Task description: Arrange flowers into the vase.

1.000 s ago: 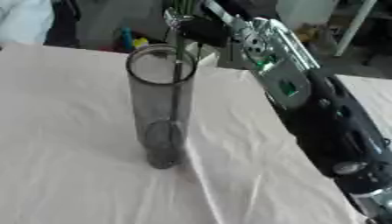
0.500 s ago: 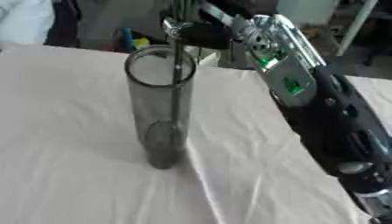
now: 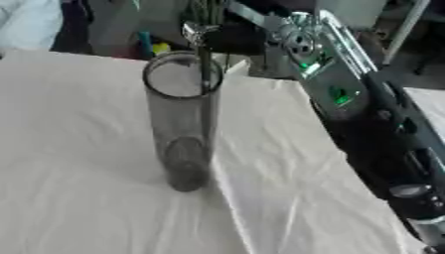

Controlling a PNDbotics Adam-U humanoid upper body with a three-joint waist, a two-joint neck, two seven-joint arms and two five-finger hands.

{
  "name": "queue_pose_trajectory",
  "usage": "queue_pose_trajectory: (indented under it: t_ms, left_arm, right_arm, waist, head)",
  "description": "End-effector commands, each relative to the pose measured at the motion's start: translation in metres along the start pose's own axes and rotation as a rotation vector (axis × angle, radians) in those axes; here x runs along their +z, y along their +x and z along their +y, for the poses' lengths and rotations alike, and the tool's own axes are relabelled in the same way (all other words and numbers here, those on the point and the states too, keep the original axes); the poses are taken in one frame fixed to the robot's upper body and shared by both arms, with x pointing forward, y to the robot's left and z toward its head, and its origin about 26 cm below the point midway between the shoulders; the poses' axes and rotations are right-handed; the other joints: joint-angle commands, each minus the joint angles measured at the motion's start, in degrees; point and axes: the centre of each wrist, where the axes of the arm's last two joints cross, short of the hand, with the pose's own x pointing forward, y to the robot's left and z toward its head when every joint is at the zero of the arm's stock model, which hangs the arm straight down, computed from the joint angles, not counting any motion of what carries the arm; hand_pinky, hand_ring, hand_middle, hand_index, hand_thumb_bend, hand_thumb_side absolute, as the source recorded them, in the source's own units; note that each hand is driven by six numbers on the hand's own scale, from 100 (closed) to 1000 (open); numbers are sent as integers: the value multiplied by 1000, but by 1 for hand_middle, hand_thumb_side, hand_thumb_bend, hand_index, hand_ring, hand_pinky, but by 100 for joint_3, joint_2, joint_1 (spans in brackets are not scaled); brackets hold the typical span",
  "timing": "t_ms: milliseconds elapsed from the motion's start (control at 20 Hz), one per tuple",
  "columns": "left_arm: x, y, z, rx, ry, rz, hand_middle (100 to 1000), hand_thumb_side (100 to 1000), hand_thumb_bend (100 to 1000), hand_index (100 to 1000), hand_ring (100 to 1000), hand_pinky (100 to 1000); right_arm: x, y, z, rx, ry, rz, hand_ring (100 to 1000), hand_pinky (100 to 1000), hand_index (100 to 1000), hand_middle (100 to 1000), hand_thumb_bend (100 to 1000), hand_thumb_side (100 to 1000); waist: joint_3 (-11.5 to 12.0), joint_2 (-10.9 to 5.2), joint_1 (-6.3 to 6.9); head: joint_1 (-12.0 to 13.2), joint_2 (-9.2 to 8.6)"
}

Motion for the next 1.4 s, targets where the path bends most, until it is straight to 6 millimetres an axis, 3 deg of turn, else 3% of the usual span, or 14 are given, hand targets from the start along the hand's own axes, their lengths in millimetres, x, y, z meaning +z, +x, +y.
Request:
queue_pose_trajectory:
  t_ms: [50,950,1400]
  left_arm:
    - [-7,7,2,-8,-15,-33,908,1000,100,957,852,733]
    - [-5,7,2,-7,-14,-29,909,1000,100,957,853,732]
    - [-5,7,2,-6,-14,-28,910,1000,100,955,853,732]
  right_arm:
    - [7,-1,-17,19,-24,-2,903,734,880,841,100,1000]
    - [2,-7,-9,-85,42,-37,935,745,929,861,296,1000]
    - [4,-13,-6,-94,80,-44,941,751,930,861,317,1000]
  waist:
    - [-13,-47,-32]
    - [-45,-25,18]
    - [-56,-13,26]
  head:
    - [11,-86]
    - [14,-92]
    - [29,-92]
